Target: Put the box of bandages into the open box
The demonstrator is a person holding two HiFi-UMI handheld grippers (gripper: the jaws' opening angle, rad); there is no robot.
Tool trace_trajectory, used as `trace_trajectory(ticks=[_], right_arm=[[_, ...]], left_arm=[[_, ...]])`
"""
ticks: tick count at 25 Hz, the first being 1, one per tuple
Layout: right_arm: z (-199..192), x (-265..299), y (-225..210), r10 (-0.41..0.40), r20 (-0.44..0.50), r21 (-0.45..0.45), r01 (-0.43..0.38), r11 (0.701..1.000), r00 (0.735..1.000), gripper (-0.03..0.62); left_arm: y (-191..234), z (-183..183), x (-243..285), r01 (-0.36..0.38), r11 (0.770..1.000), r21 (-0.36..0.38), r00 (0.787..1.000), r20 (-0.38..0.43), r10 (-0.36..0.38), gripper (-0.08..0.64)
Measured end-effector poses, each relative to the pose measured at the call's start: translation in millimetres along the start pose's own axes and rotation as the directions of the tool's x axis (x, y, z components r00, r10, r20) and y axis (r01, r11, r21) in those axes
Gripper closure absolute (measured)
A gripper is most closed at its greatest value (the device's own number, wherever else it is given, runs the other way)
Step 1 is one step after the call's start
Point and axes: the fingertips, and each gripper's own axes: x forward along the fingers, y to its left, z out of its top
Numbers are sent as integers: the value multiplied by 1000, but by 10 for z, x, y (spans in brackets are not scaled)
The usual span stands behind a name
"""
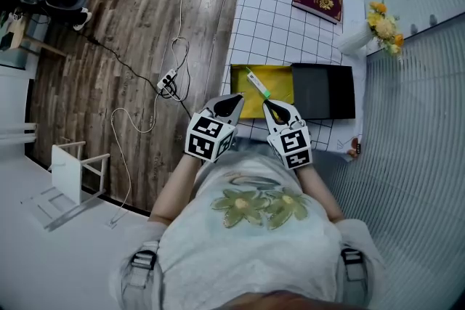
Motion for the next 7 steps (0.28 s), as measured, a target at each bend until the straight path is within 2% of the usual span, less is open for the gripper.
trace_trajectory(ticks=[7], right_arm=[[-70, -73, 145, 9, -13, -33, -10, 999, 1000, 586]], left_arm=[[-77, -104, -85, -6, 1000, -12, 1000, 1, 6, 553]])
